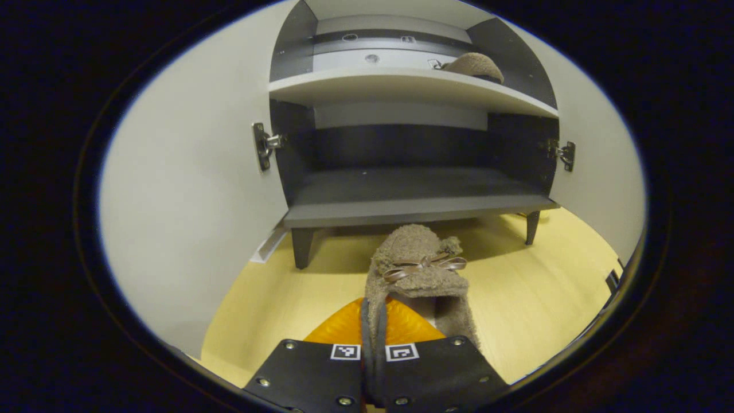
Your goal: Grab one shoe with the right hand and put it into the shoe cabinet, grab the other shoe with the left hand and put it into the shoe cabinet; then close the right door with the right hand and the left door with the left hand.
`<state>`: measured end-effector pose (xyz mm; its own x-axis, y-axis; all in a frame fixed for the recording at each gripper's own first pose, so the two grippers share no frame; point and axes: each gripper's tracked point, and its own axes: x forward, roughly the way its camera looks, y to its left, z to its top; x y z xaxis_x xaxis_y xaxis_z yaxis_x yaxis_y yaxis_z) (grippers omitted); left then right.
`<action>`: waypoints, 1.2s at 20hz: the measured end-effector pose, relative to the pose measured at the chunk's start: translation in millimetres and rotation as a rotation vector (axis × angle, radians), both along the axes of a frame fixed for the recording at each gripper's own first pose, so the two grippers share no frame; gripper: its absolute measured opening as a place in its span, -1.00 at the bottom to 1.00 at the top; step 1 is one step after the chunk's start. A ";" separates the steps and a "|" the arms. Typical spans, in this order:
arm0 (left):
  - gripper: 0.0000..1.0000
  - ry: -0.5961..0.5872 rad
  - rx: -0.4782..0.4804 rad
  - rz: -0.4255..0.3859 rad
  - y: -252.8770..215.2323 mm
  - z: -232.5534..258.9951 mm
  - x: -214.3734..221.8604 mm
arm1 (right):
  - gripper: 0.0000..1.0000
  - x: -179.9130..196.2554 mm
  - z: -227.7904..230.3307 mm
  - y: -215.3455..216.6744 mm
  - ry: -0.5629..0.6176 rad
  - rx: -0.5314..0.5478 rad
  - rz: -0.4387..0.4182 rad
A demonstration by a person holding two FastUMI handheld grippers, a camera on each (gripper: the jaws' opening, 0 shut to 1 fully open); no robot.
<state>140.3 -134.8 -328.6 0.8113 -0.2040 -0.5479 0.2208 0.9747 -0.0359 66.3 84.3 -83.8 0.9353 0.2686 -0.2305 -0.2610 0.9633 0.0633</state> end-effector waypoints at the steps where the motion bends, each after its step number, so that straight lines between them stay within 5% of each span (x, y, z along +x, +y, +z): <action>1: -0.97 -0.019 0.009 -0.006 1.2 7.0 -1.2 | 0.95 -1.4 1.3 2.7 -0.003 0.003 0.007; 8: -0.98 -0.159 0.016 -0.037 -0.3 95.0 0.5 | 0.94 -9.8 10.7 8.6 -0.018 0.017 0.019; 16: -0.98 -0.331 -0.085 -0.011 0.5 221.7 24.4 | 0.95 -24.3 5.6 9.4 0.001 0.029 0.024; 24: -0.99 -0.386 -0.141 0.003 -13.6 289.1 106.2 | 0.96 -28.2 -1.5 0.6 0.012 0.029 -0.001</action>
<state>246.5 -148.4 -39.5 0.9524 -0.2529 -0.1702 0.2416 0.9667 -0.0839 38.1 84.9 -85.3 0.9326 0.2747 -0.2340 -0.2594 0.9611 0.0947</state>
